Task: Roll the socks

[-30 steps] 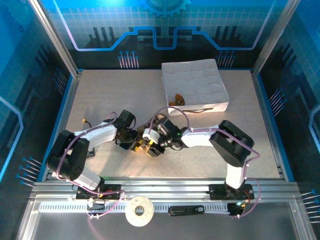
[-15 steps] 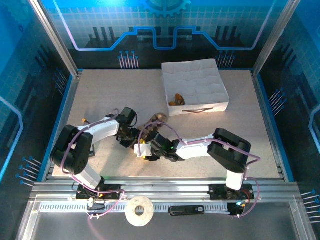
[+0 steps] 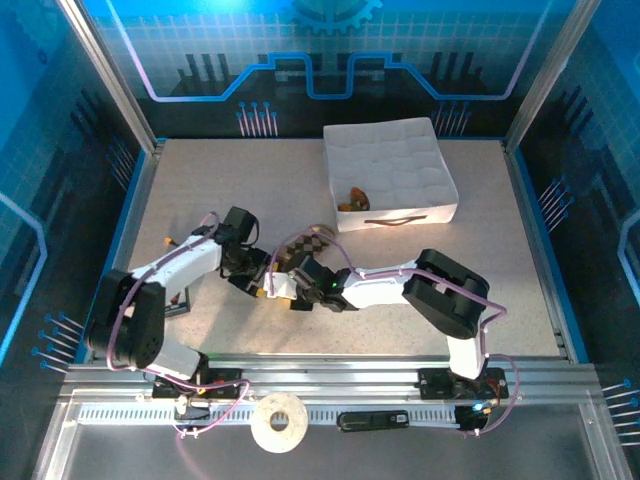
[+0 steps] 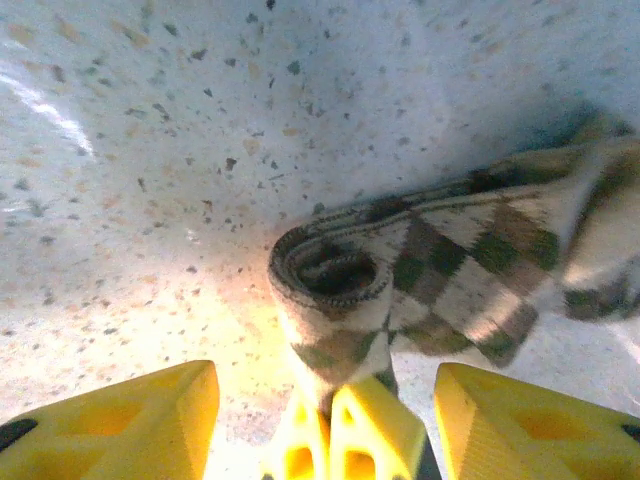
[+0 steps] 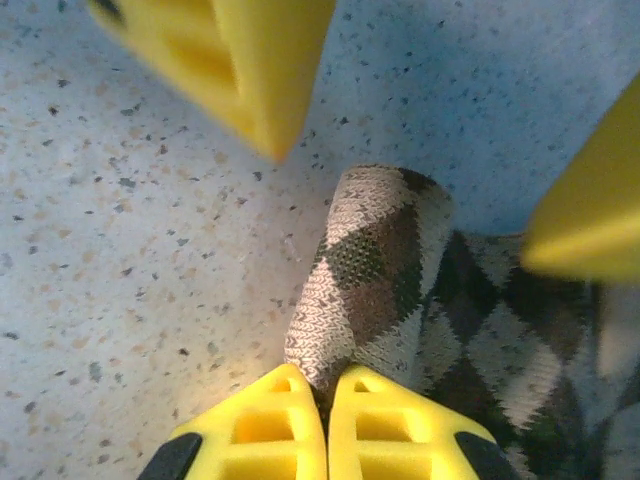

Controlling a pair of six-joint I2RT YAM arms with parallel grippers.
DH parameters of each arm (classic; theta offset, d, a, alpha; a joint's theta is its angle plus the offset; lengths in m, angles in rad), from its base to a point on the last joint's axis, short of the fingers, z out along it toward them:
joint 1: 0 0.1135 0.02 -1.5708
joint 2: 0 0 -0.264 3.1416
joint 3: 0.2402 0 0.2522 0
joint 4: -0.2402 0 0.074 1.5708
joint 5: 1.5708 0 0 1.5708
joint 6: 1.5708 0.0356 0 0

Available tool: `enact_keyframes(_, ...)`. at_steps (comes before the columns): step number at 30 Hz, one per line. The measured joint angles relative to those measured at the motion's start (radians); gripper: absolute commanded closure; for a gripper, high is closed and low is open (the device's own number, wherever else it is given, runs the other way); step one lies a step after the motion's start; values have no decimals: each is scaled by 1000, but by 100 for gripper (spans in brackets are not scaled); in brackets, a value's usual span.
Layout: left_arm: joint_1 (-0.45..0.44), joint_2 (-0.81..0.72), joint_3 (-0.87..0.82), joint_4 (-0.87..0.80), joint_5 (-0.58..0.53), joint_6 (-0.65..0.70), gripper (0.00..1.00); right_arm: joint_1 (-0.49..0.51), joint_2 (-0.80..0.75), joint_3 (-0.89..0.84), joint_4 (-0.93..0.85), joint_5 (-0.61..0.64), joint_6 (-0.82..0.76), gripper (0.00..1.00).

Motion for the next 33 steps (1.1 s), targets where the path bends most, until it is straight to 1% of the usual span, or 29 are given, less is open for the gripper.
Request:
enact_keyframes(5, 34, -127, -30, -10, -2, -26, 36, -59, 13, 47, -72, -154, 91, 100)
enact_keyframes(8, 37, -157, -87, 11, 0, -50, 37, -95, 27, 74, -108, -252, 149, 100)
enact_keyframes(14, 14, -162, -186, 108, 3, -110, 37, -174, 81, 147, -182, -472, 285, 100)
enact_keyframes(18, -20, -145, -196, 193, 3, -138, 36, -226, 141, 216, -239, -622, 396, 100)
enact_keyframes(22, -47, -88, -197, 269, 2, -159, 39, -269, 195, 267, -282, -751, 499, 100)
enact_keyframes(24, -51, -60, -198, 293, 2, -159, 41, -283, 212, 277, -289, -799, 538, 100)
enact_keyframes(27, -60, -27, -199, 321, -6, -159, 48, -295, 224, 281, -299, -848, 581, 100)
enact_keyframes(31, -72, 22, -198, 343, -16, -156, 61, -296, 232, 281, -312, -887, 618, 100)
enact_keyframes(33, -76, 33, -190, 335, -17, -154, 70, -296, 233, 280, -315, -898, 624, 100)
